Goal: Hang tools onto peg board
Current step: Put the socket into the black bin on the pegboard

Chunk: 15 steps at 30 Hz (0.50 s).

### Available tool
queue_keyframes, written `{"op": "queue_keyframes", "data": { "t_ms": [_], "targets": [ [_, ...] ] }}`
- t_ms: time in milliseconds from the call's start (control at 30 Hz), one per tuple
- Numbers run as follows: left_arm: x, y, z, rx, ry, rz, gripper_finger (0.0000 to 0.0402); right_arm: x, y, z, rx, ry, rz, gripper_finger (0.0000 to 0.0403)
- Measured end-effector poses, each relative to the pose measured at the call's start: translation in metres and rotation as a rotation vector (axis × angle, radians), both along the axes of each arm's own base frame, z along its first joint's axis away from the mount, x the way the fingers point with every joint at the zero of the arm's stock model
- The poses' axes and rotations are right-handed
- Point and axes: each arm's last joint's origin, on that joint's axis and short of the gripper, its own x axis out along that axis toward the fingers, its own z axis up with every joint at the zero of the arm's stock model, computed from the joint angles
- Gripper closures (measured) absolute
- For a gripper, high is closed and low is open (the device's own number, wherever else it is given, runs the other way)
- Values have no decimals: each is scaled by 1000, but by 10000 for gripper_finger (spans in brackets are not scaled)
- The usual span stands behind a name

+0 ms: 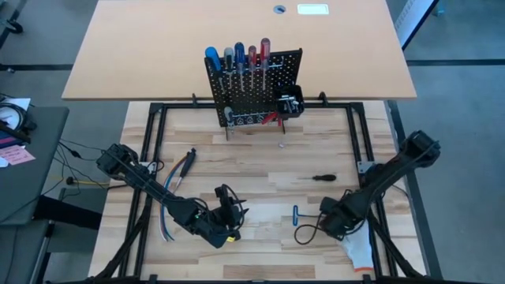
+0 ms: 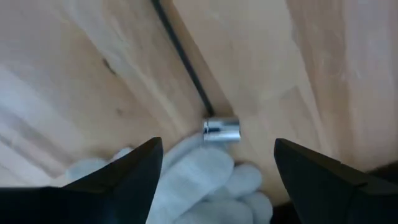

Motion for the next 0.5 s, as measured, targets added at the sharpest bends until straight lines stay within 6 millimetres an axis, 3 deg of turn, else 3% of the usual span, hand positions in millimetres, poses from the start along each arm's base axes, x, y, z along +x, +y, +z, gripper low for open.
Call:
{"op": "queue_keyframes", "data": {
  "t_ms": [200, 500],
  "targets": [
    [0, 0, 0, 0, 1, 0, 265, 5, -4, -20, 18, 11, 17, 101],
    [0, 0, 0, -1, 0, 0, 265, 8, -2, -29, 19, 26, 56, 130]
  ]
}}
